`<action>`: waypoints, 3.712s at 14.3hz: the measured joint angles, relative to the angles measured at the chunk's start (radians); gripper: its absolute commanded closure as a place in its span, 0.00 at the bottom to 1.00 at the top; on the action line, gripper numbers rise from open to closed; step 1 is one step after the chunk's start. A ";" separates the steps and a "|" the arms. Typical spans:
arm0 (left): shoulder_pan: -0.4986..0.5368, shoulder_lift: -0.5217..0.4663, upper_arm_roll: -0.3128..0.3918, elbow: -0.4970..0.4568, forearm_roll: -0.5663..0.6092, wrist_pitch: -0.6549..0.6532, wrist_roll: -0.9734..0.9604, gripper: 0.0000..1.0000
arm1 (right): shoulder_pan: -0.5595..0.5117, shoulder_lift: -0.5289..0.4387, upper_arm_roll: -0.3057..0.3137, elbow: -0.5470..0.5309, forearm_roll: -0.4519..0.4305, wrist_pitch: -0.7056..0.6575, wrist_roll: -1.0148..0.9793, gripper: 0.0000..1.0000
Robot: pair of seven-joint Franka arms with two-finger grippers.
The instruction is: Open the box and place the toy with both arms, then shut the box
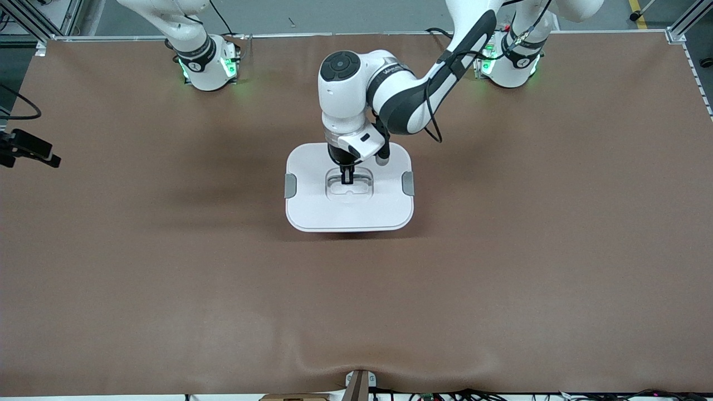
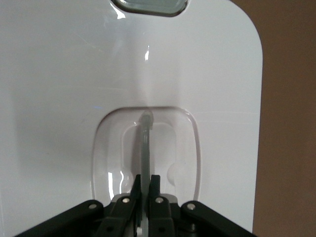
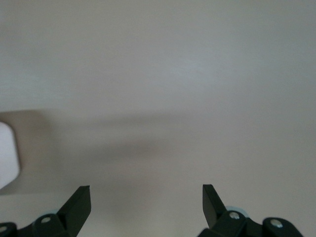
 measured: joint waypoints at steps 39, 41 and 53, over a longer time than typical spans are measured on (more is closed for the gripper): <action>0.113 -0.201 0.010 0.010 -0.064 -0.199 0.575 0.00 | 0.059 -0.008 0.028 0.018 0.019 -0.025 0.044 0.00; 0.205 -0.253 0.012 0.023 -0.116 -0.270 0.821 0.00 | 0.059 -0.008 0.029 0.018 0.019 -0.025 0.044 0.00; 0.636 -0.441 0.027 0.034 -0.195 -0.623 2.009 0.00 | 0.066 -0.007 0.025 0.017 0.020 -0.024 0.042 0.00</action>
